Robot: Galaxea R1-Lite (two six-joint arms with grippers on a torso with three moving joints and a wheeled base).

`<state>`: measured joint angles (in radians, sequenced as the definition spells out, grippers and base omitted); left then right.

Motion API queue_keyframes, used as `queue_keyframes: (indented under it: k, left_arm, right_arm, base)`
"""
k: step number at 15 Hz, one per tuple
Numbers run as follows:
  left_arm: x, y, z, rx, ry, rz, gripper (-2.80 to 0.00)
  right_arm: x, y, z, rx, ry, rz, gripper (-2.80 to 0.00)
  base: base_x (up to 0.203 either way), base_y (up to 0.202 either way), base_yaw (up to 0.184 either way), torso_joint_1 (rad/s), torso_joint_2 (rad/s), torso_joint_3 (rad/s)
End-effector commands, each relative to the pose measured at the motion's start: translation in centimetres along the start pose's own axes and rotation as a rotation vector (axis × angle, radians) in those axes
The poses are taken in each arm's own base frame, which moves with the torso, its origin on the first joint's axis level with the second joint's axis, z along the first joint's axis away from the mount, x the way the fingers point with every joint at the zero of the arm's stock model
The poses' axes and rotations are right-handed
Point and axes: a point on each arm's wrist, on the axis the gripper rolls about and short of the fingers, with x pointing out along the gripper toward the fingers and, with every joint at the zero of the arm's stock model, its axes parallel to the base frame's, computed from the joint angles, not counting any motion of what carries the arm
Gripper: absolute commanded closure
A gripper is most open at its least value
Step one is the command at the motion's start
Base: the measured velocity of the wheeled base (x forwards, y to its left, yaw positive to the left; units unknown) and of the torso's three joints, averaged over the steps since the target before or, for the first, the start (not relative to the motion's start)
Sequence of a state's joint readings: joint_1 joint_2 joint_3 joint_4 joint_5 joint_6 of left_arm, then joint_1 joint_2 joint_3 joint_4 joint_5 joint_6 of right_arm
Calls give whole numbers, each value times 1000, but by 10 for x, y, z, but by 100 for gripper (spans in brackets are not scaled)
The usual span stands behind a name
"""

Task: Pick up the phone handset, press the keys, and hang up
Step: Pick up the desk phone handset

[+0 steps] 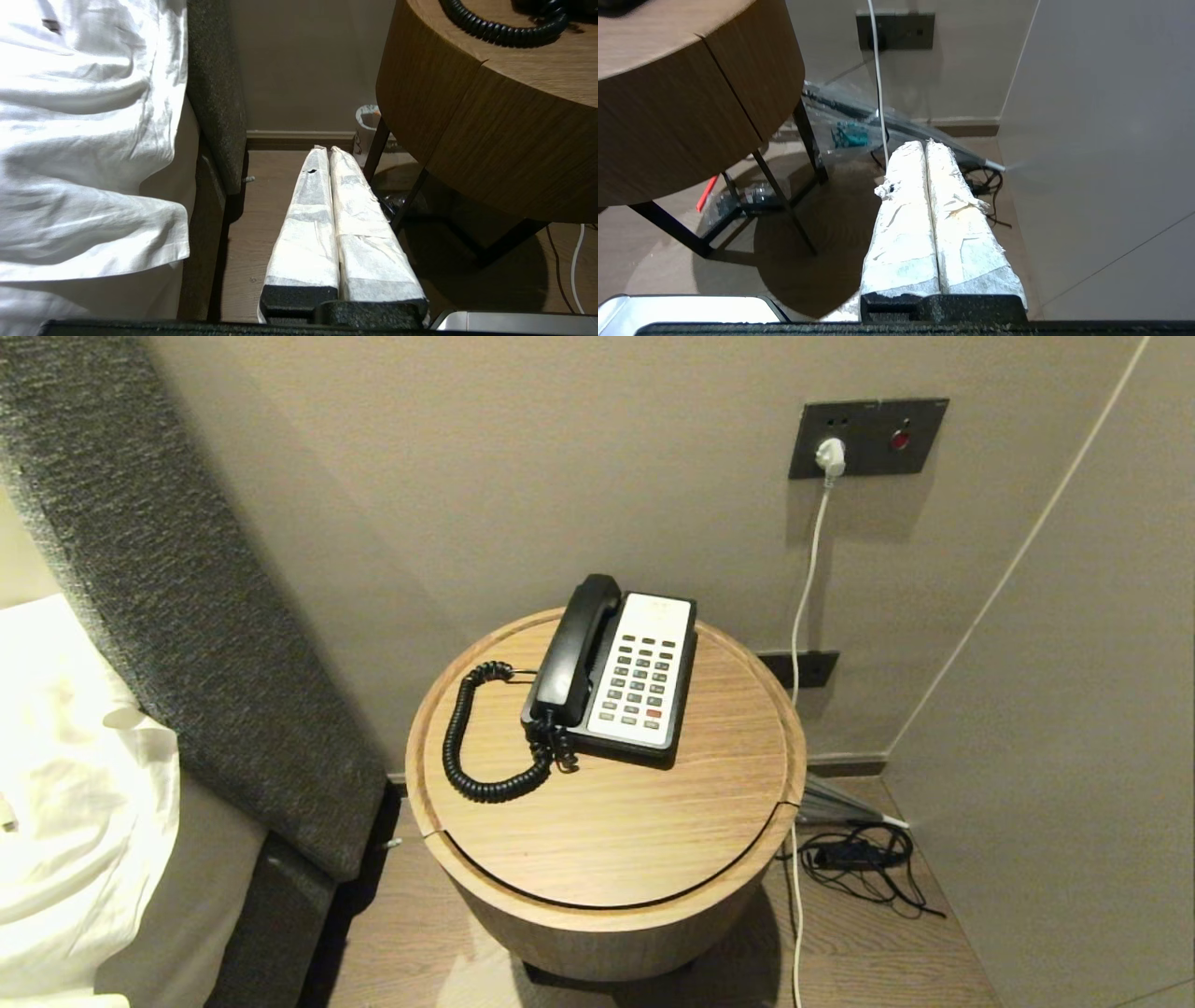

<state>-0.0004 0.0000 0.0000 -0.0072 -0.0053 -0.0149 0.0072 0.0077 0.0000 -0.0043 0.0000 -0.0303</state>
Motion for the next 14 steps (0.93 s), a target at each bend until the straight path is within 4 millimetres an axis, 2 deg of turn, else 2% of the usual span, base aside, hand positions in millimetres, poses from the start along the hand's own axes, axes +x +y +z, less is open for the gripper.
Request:
queue_keyframes:
  k: [1,10,14]
  left_arm:
    - [0,0,0,0,1,0,0]
    - [0,0,0,0,0,-1,0]
    - [0,0,0,3,1,-1,0]
  right_arm:
    - [0,0,0,0,1,0,0]
    - [0,0,0,0,1,0,0]
    - [0,0,0,0,1,0,0]
  base:
    - [0,0,0,7,2,-199]
    - [0,0,0,2,1,-191]
    - [0,0,0,2,2,-42]
